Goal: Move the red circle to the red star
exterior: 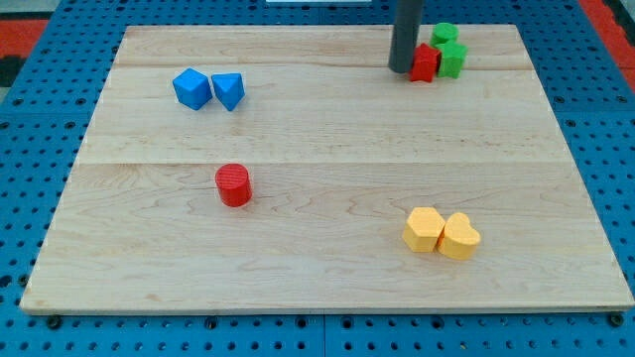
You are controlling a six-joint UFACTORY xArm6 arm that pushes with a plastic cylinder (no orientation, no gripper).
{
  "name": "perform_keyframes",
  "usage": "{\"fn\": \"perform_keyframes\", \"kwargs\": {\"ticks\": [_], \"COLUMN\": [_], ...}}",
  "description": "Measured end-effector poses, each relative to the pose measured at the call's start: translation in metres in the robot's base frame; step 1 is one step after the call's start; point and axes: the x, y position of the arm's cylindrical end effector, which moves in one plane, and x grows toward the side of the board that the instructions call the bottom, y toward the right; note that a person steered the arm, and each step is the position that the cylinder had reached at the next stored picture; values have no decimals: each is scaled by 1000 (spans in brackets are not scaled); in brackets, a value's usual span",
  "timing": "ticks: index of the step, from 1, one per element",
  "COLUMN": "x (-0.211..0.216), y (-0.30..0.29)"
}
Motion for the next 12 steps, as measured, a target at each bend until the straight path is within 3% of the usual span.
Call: {"fn": "perform_keyframes", "kwargs": {"ticks": [1, 2, 3, 4, 5, 6, 7, 8, 9, 10, 11, 12], "x": [33, 121, 194, 238, 193, 165, 190, 178, 151, 143, 177, 178], "y": [9, -16, -102, -179, -237, -229, -279, -351, -323, -246, -227, -215]}}
